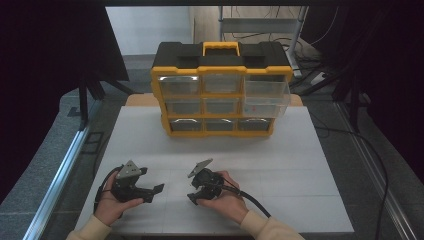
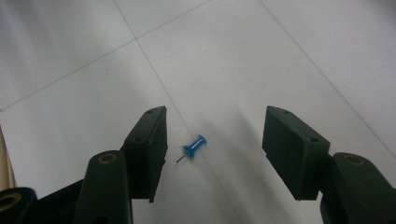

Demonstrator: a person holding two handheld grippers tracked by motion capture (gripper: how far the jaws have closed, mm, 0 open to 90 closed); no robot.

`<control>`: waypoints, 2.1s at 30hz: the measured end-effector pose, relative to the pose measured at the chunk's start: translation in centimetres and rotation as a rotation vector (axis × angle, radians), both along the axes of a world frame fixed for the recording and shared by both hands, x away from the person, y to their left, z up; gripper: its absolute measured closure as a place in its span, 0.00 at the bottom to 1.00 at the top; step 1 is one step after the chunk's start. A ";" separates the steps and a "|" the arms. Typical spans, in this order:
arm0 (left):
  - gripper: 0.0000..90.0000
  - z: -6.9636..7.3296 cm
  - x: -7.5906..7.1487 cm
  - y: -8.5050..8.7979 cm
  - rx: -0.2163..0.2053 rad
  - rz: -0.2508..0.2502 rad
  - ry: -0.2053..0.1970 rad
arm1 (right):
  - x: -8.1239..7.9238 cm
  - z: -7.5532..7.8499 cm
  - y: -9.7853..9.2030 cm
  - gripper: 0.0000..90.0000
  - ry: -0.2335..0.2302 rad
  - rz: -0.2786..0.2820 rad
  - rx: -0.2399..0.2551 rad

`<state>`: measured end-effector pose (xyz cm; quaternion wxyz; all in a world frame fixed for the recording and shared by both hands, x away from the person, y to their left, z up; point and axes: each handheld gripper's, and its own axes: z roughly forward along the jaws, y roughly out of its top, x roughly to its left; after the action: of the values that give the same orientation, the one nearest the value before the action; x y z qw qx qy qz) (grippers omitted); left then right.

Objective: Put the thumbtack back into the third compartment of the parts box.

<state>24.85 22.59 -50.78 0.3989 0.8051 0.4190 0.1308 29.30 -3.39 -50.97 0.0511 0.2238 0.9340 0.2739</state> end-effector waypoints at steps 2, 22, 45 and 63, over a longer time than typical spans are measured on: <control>0.12 0.0 0.0 0.0 0.001 -0.001 0.000 | -0.1 -0.2 0.1 0.48 0.001 0.004 -0.016; 0.13 0.0 0.0 0.1 0.008 0.000 -0.002 | -0.7 -0.5 0.7 0.87 0.011 0.037 -0.088; 0.13 -0.1 0.0 0.0 0.010 0.000 0.002 | 1.1 2.4 -1.7 0.93 0.082 -0.002 0.127; 0.13 -0.1 0.0 -0.1 0.010 -0.001 -0.001 | 2.6 7.9 -5.6 0.93 0.014 -0.087 0.337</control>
<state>24.87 22.46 -50.90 0.3950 0.8074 0.4176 0.1329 31.92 -8.98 -43.06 0.0181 0.2713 0.8645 0.4227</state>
